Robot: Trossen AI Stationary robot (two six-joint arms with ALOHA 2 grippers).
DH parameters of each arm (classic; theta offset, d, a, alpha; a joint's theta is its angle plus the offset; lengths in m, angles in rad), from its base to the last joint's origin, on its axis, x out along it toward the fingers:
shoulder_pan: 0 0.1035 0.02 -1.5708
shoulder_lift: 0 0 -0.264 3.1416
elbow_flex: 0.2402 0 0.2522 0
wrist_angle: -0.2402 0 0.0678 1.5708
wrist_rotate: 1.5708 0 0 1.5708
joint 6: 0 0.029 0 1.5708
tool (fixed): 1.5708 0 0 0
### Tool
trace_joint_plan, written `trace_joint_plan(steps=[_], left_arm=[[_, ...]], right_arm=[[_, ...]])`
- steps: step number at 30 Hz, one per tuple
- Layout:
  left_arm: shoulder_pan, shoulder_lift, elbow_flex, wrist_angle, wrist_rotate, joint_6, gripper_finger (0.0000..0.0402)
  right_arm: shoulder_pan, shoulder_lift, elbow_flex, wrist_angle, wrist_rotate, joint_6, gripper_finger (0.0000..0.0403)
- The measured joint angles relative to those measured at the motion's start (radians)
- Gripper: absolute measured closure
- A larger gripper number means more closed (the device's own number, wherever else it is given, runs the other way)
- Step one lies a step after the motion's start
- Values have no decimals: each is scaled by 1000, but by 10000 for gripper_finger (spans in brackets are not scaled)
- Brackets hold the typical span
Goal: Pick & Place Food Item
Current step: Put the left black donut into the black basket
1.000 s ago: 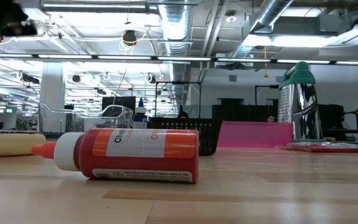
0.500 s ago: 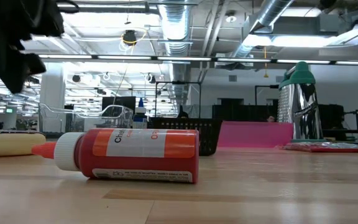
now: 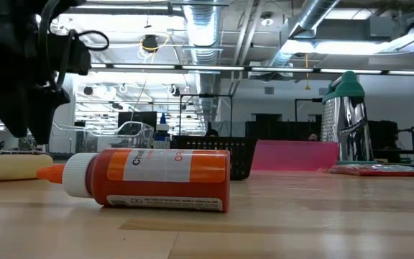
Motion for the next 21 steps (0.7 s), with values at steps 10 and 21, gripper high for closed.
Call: trace_joint_plan(steps=[10,21], left_arm=[[0,71,-8,-3,-16,-2,162],[0,71,-78,101,7,-64,203]], right_arm=[[0,20,151,-204,-8,-13,145],[0,82,168,-204,-27,4,145]])
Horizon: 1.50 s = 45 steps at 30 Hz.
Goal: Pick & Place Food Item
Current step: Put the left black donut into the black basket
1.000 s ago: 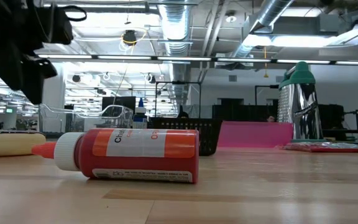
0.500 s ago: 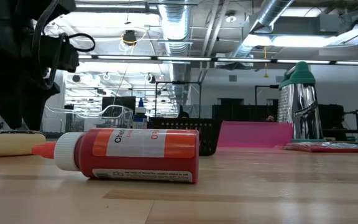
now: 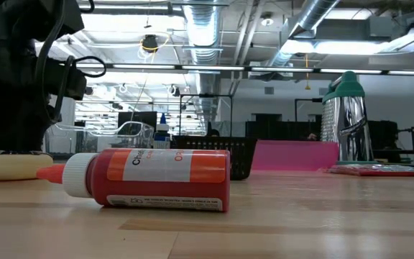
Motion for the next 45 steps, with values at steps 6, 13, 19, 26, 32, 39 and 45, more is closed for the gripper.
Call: trace_joint_plan(steps=[6,13,19,26,32,39,45], left_arm=[[0,-1,0,27,0,0,264],[5,-96,-1,62,-29,-40,322],[52,-203,15,192,-103,-16,336],[196,-58,266,216,-256,316,337],[321,253,554,128,-271,521,337],[342,466,699,77,-284,536,337],[306,523,702,133,-367,552,337]], right_arm=[[0,10,0,21,0,7,145],[0,10,0,37,0,7,145],[-1,10,0,43,1,3,145],[-1,9,0,55,8,-9,145],[-1,-4,0,55,31,-31,145],[-1,-5,0,62,50,-56,145],[-1,-4,0,52,50,-55,145]])
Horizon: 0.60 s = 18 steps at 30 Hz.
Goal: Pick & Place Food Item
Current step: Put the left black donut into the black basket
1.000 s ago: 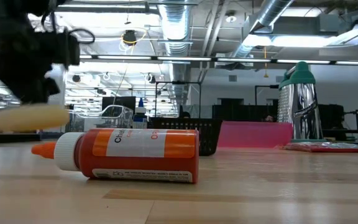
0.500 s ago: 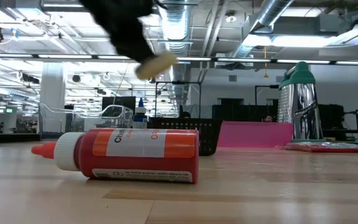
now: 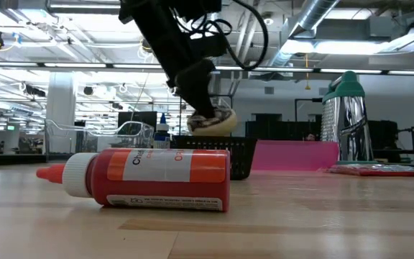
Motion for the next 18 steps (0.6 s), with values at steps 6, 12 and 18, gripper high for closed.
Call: trace_joint_plan(steps=[6,12,18], left_arm=[[-15,45,1,39,-99,10,334],[-12,77,1,71,-85,5,319],[-12,77,1,77,-88,6,308]], right_arm=[[0,-1,0,-1,-1,2,145],[1,0,0,0,-4,7,145],[1,0,0,2,-5,10,145]])
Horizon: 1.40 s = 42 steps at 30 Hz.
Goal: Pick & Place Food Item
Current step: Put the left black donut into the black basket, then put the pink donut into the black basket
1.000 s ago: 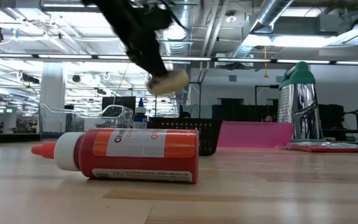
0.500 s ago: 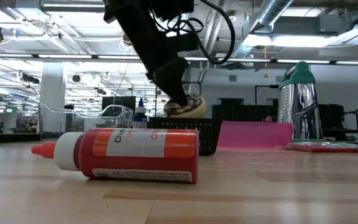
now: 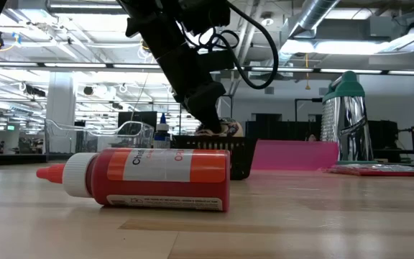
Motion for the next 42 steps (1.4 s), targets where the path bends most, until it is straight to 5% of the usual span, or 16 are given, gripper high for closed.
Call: trace_joint_plan(steps=[19,42], left_arm=[[2,0,0,-16,13,3,240],[10,-53,-2,-107,-36,-5,215]], right_arm=[[0,0,0,0,-4,16,145],[56,3,0,0,6,12,145]])
